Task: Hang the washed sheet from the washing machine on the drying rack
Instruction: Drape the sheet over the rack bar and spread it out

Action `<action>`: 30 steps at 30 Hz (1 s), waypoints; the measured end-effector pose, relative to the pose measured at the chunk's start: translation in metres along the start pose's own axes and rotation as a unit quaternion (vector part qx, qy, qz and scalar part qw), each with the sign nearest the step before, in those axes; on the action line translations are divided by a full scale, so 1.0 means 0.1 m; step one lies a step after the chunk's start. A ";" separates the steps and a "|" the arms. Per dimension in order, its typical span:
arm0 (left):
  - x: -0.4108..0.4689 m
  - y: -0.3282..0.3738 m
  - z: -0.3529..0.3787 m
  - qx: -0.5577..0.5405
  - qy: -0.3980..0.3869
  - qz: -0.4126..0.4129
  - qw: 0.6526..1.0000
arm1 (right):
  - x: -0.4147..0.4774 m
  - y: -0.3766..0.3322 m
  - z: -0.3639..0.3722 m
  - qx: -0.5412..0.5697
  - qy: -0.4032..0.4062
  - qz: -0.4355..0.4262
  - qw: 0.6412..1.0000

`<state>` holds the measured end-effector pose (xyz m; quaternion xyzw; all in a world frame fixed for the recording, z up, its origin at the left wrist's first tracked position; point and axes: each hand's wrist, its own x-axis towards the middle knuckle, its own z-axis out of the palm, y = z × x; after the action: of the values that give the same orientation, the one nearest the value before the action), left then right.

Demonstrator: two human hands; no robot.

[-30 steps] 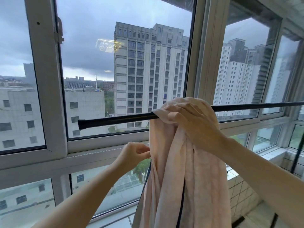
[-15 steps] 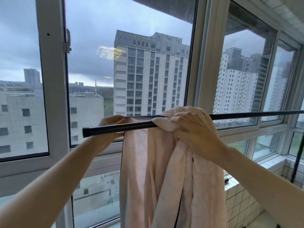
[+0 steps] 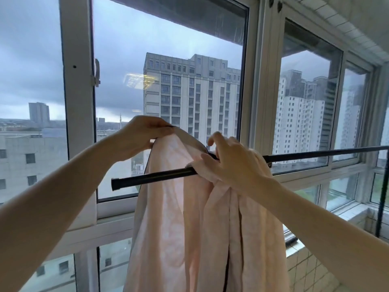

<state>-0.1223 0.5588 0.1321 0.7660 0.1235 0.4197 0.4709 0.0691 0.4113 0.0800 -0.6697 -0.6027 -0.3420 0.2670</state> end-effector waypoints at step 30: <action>-0.24 -0.08 -0.43 -0.039 0.101 0.011 0.994 | 0.54 -0.78 -0.64 0.166 0.006 0.027 0.986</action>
<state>-0.1677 0.5755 0.1217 0.7023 0.1459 0.5044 0.4807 -0.0148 0.4061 0.1578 -0.6303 -0.6307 -0.2344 0.3873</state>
